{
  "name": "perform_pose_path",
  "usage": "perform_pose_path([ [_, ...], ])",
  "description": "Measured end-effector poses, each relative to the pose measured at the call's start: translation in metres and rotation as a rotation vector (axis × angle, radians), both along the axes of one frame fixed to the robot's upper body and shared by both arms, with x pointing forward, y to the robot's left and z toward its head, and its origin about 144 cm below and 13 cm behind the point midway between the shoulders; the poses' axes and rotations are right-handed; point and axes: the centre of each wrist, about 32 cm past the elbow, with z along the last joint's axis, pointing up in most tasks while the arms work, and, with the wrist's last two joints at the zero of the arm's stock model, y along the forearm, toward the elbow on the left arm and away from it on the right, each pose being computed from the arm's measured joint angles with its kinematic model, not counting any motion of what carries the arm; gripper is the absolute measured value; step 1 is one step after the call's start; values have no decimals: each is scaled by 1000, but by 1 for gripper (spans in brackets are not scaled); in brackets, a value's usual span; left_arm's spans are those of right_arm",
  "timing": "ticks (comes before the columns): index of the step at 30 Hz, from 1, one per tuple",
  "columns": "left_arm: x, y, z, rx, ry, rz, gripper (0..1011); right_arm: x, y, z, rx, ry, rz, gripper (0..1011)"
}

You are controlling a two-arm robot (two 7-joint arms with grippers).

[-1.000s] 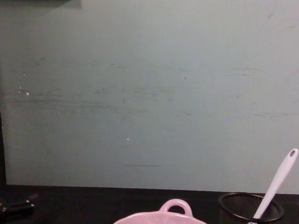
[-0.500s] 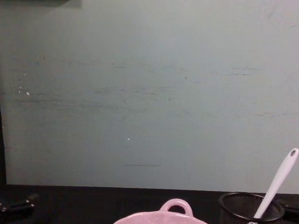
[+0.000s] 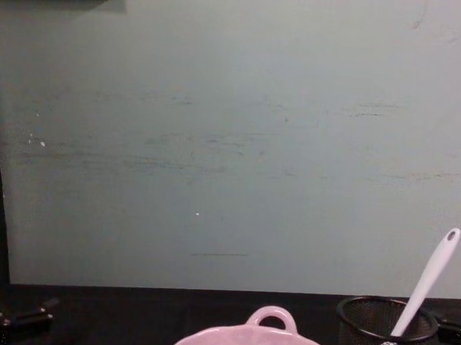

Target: Use the one hand to pick up the spoon and stir the clear water in the bowl.

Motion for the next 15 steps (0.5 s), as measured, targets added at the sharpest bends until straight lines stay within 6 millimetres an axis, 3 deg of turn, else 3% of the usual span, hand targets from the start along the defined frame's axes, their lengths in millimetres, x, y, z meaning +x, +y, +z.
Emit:
perform_pose_path([
  [15, 0, 0, 0, 0, 0, 0, 1011, 0, 0, 0, 0, 1, 3, 1002],
])
